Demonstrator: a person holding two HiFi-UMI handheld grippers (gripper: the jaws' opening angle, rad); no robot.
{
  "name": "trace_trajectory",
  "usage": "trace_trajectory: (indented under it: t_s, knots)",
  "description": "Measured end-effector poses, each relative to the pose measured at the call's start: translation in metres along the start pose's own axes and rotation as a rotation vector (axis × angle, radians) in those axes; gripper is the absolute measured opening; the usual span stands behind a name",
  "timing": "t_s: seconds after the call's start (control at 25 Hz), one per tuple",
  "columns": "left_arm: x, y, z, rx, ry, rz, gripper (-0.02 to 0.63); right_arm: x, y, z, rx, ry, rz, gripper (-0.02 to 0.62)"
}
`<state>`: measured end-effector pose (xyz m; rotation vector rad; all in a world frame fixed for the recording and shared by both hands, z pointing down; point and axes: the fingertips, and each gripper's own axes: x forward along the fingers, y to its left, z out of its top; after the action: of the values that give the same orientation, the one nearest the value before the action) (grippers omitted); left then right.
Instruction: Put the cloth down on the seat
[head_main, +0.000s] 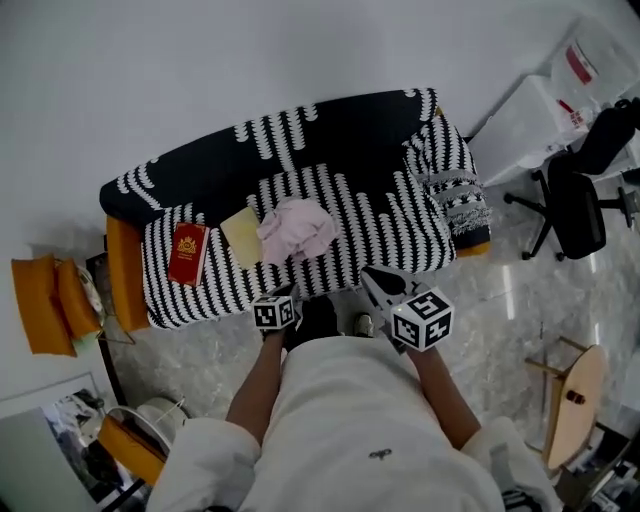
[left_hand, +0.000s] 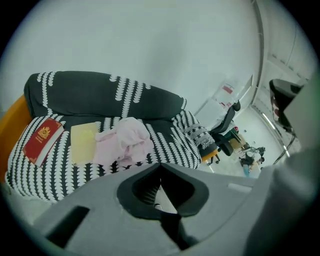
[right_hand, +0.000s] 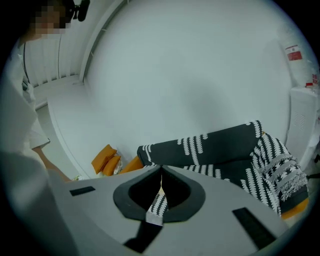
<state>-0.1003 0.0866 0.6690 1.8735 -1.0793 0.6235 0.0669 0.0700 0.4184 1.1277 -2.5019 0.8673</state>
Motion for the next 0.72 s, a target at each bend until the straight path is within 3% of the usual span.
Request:
trace_trajectory:
  t_s: [0.36, 0.52, 0.72]
  knots:
    - [-0.048, -0.074, -0.055, 0.078, -0.066, -0.020, 0.012, -0.039, 0.016, -0.058, 0.010, 0.052, 0.112, 0.008]
    - [-0.074, -0.099, -0.045, 0.129, -0.147, -0.002, 0.012, -0.046, 0.023, -0.064, 0.006, 0.059, 0.162, 0.008]
    - [-0.105, -0.129, -0.013, 0.110, -0.287, -0.030, 0.012, -0.047, 0.038, -0.067, -0.036, 0.078, 0.228, 0.008]
